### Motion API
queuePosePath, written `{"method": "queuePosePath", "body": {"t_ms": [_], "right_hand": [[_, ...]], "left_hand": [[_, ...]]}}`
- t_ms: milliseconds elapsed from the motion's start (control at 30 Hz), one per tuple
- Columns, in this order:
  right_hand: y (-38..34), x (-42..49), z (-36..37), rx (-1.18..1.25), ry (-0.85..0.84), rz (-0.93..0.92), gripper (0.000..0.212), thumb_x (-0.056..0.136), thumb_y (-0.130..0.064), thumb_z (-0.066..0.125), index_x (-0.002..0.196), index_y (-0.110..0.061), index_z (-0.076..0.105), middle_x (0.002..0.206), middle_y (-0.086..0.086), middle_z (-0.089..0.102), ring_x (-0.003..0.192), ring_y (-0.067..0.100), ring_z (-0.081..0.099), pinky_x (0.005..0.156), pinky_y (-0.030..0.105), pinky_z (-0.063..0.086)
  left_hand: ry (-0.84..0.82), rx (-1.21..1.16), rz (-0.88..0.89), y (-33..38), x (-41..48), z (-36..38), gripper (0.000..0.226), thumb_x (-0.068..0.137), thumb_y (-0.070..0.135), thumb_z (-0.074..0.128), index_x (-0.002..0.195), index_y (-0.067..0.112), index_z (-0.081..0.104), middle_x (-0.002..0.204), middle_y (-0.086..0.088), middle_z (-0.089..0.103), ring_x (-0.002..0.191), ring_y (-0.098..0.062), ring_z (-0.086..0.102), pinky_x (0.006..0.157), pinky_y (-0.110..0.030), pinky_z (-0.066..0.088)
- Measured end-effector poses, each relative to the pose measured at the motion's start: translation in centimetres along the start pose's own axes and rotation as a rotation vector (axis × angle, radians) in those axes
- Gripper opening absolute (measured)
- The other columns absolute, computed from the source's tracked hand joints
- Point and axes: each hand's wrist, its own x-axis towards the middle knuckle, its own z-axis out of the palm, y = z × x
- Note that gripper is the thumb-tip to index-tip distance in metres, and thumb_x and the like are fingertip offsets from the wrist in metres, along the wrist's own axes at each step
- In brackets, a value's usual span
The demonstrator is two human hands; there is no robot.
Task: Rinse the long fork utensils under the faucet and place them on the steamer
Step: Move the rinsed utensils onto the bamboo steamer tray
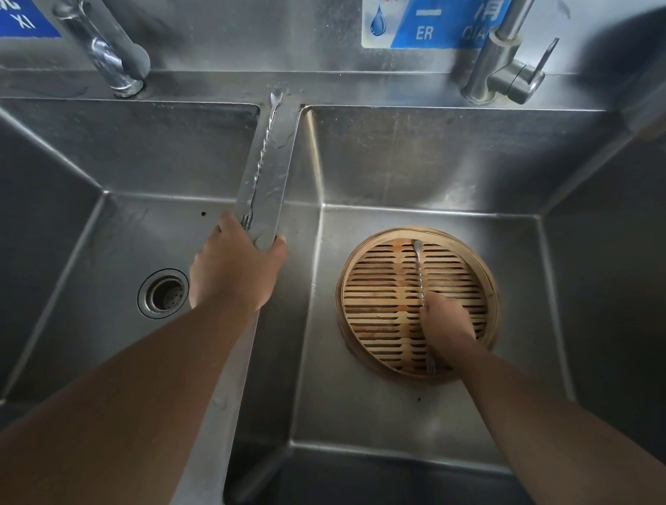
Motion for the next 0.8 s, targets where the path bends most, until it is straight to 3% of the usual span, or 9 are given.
{"method": "queuePosePath", "body": {"t_ms": [100,333,467,800], "right_hand": [[0.0,0.1,-0.1,-0.018,-0.004,0.006,0.020,0.098,-0.020,0.041,0.080,-0.023,0.050,0.066,-0.004,0.052,0.058,0.011,0.047,0.045,0.025,0.030],[-0.1,-0.3,-0.3,-0.036,-0.041,-0.003,0.021,0.099,-0.021,0.037,0.083,-0.021,0.050,0.073,0.002,0.058,0.070,0.025,0.058,0.060,0.033,0.044],[-0.3,-0.3,-0.4,-0.039,-0.043,-0.006,0.019,0.098,-0.021,0.038,0.085,-0.020,0.052,0.073,0.002,0.057,0.070,0.024,0.058,0.060,0.033,0.044],[0.1,-0.7,-1.2,0.086,-0.040,0.072,0.022,0.092,-0.034,0.049,0.085,-0.013,0.054,0.076,0.005,0.060,0.067,0.020,0.057,0.057,0.031,0.044]], "left_hand": [[-0.012,0.000,-0.010,0.1,-0.1,-0.1,0.056,0.078,0.063,0.057,0.108,0.016,0.047,0.106,-0.010,0.066,0.092,-0.040,0.063,0.071,-0.039,0.042],[-0.028,0.003,-0.024,0.4,-0.2,-0.4,0.058,0.079,0.062,0.057,0.111,0.014,0.048,0.109,-0.011,0.066,0.096,-0.041,0.063,0.078,-0.044,0.049],[-0.021,-0.008,-0.023,0.4,-0.2,-0.4,0.057,0.079,0.061,0.058,0.110,0.014,0.048,0.108,-0.011,0.067,0.096,-0.041,0.063,0.074,-0.041,0.045],[-0.047,-0.019,-0.010,0.4,-0.1,-0.5,0.053,0.081,0.058,0.057,0.108,0.013,0.046,0.106,-0.010,0.066,0.094,-0.040,0.063,0.082,-0.047,0.053]]}}
